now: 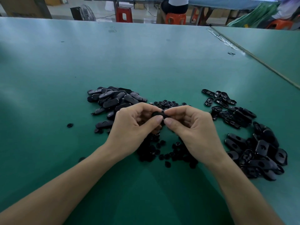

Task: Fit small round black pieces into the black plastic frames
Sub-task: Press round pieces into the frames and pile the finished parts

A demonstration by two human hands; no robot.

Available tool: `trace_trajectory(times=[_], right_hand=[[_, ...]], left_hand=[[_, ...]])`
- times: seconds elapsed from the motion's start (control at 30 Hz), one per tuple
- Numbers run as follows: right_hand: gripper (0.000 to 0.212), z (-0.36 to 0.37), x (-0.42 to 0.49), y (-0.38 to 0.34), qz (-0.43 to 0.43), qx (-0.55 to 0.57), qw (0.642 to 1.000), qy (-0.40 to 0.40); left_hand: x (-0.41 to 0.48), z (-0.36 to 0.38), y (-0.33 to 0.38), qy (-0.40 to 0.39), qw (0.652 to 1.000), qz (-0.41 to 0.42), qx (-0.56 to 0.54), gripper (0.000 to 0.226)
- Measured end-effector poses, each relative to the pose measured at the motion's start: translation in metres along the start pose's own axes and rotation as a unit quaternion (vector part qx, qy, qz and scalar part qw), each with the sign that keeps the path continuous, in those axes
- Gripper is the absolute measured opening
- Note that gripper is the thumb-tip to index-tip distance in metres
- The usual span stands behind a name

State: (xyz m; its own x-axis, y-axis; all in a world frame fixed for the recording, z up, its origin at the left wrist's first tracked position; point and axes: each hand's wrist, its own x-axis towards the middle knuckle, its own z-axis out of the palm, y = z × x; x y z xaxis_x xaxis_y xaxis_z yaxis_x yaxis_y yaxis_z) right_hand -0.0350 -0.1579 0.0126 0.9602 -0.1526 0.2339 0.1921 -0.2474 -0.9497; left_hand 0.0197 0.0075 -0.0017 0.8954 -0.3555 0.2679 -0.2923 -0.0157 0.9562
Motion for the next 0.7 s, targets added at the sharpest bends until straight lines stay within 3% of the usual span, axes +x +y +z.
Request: trace_trajectory(times=[0.4, 0.5, 0.7], right_hand=[[0.011, -0.0004, -0.0019, 0.0021, -0.017, -0.118, 0.990, 0.075], [0.008, -0.0017, -0.0026, 0.0038, -0.039, -0.238, 0.966, 0.093], [0.014, -0.0011, -0.0051, 0.0063, -0.016, -0.417, 0.908, 0.025]], left_hand=[[0.0004, 0.0007, 0.0022, 0.015, 0.997, -0.009, -0.071, 0.014], [0.0026, -0.0009, 0.0000, 0.039, 0.995, -0.016, -0.093, 0.011], [0.0062, -0.0028, -0.0031, 0.077, 0.988, -0.021, -0.135, 0.008]])
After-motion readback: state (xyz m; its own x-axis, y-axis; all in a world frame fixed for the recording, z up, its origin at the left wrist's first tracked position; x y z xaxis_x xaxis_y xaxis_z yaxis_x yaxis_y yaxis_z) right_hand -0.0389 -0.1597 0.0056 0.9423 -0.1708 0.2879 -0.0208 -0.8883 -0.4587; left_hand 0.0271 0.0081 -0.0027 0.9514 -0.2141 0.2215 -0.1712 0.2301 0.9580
